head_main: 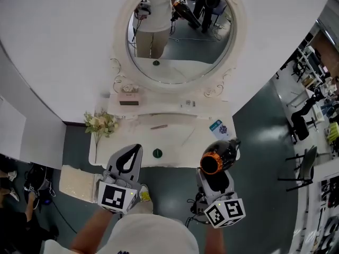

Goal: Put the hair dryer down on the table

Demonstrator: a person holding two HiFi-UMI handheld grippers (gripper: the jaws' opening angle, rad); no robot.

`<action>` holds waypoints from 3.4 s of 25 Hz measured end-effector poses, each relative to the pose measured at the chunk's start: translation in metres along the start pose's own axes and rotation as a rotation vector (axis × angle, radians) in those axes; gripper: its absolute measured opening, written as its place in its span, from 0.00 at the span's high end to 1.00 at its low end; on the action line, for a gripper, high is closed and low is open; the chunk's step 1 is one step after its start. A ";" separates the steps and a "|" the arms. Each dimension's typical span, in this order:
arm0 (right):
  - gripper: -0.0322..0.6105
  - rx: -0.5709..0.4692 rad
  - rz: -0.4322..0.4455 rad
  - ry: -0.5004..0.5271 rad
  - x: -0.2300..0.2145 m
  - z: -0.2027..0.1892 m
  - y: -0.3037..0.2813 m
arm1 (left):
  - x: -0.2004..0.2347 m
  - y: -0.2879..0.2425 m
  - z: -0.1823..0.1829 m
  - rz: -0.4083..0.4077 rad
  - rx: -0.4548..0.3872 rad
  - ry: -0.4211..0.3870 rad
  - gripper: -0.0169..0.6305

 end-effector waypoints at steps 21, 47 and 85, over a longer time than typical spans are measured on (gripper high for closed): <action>0.47 0.148 0.029 -0.039 -0.039 -0.017 -0.120 | 0.046 -0.087 -0.069 0.059 0.127 0.030 0.96; 0.47 0.353 0.021 -0.052 -0.090 -0.097 -0.183 | 0.041 -0.136 -0.140 0.057 0.186 0.048 0.96; 0.47 0.603 -0.045 -0.060 -0.146 -0.224 -0.249 | 0.023 -0.173 -0.249 0.060 0.285 0.141 0.96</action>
Point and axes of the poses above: the fingertips, and each gripper's own axes: y backward along the fingers, x to its left, z out of its top, the point moved 1 cm from there along y, backward along the fingers, and after that the axes turned 13 degrees about -y, right-handed, at the moved point
